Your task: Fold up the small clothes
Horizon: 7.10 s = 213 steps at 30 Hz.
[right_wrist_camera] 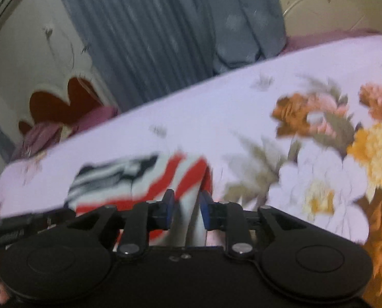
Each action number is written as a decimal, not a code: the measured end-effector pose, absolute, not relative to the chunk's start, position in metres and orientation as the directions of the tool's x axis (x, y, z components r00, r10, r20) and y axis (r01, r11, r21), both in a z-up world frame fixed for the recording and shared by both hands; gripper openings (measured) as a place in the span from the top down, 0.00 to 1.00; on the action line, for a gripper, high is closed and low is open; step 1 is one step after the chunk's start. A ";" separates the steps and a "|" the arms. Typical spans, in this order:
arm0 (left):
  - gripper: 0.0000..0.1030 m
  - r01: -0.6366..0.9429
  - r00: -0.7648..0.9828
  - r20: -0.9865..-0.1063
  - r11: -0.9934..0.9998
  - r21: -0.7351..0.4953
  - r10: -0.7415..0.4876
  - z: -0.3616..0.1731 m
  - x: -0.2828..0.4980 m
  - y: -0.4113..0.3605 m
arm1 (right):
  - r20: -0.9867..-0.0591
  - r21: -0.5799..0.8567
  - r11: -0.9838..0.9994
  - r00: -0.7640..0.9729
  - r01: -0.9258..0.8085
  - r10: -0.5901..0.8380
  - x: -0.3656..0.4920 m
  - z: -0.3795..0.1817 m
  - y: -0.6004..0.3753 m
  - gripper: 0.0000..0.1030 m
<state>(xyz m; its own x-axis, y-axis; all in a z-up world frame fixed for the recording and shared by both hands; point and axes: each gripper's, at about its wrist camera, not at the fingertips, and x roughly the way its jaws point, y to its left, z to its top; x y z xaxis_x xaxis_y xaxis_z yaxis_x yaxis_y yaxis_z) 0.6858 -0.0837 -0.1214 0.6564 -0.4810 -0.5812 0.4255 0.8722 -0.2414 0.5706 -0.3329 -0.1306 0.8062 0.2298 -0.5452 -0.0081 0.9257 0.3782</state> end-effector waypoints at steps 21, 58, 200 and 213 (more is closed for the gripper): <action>0.87 0.406 0.608 -0.683 0.898 -0.170 -0.404 -0.148 0.567 -0.059 | -0.725 0.162 0.963 0.635 -0.218 0.265 0.485 -0.150 -0.282 1.00; 0.41 0.295 0.684 -0.688 0.954 -0.044 -0.243 -0.130 0.623 -0.095 | -0.686 0.042 0.958 0.689 -0.283 0.234 0.538 -0.138 -0.266 0.91; 0.65 0.392 0.645 -0.684 0.916 -0.085 -0.340 -0.129 0.644 0.152 | -0.769 -0.060 0.976 0.634 -0.209 0.089 0.570 -0.136 -0.051 0.95; 0.65 0.367 0.667 -0.684 0.929 -0.043 -0.295 -0.107 0.542 0.142 | -0.742 -0.127 0.929 0.655 -0.347 0.143 0.479 -0.117 -0.035 0.91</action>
<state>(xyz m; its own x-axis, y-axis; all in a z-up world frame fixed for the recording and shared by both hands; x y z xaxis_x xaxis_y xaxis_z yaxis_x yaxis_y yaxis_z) 0.5423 0.1417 -0.1069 0.6668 -0.2950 -0.6844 0.3668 0.9293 -0.0431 0.4789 -0.0345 -0.1166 0.6555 0.1430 -0.7415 -0.3468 0.9293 -0.1273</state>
